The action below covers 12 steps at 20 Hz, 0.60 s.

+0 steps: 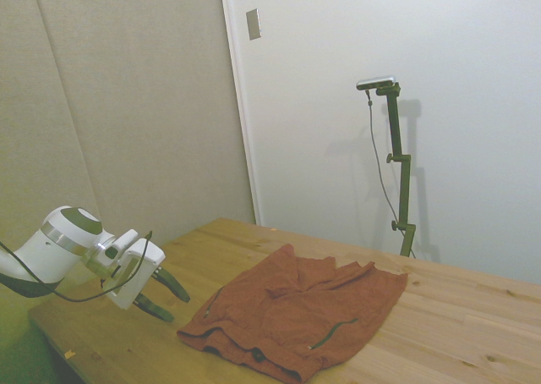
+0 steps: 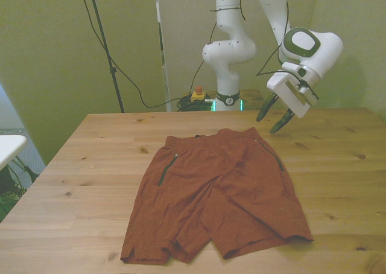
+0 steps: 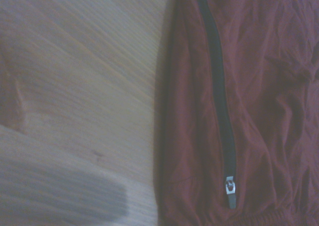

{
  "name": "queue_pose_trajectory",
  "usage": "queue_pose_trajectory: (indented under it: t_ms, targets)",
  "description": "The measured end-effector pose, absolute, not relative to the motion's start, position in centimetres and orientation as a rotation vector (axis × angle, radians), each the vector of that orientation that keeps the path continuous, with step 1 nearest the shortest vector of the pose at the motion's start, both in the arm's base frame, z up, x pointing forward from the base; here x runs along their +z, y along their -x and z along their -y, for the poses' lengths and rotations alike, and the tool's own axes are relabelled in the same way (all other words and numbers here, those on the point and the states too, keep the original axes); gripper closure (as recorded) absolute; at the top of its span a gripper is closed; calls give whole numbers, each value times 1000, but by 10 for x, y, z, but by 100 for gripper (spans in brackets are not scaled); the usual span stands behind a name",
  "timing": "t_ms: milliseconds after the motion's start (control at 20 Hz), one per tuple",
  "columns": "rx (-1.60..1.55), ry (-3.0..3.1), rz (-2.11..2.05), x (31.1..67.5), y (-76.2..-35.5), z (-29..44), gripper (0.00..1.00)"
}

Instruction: Fold the shorts

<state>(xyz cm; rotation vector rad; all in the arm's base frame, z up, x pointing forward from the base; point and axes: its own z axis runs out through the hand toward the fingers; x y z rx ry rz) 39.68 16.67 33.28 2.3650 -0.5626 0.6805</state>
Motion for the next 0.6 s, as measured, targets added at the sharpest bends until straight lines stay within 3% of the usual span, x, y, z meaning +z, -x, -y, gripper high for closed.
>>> queue_pose_trajectory:
  t_ms: [450, 500, 600]
  targets:
    - [628, -2311, 597, 318, -409, -134, 0]
    - [626, -2305, 602, 318, -411, -129, 100]
    - [622, -2295, 605, 316, -414, -122, 100]
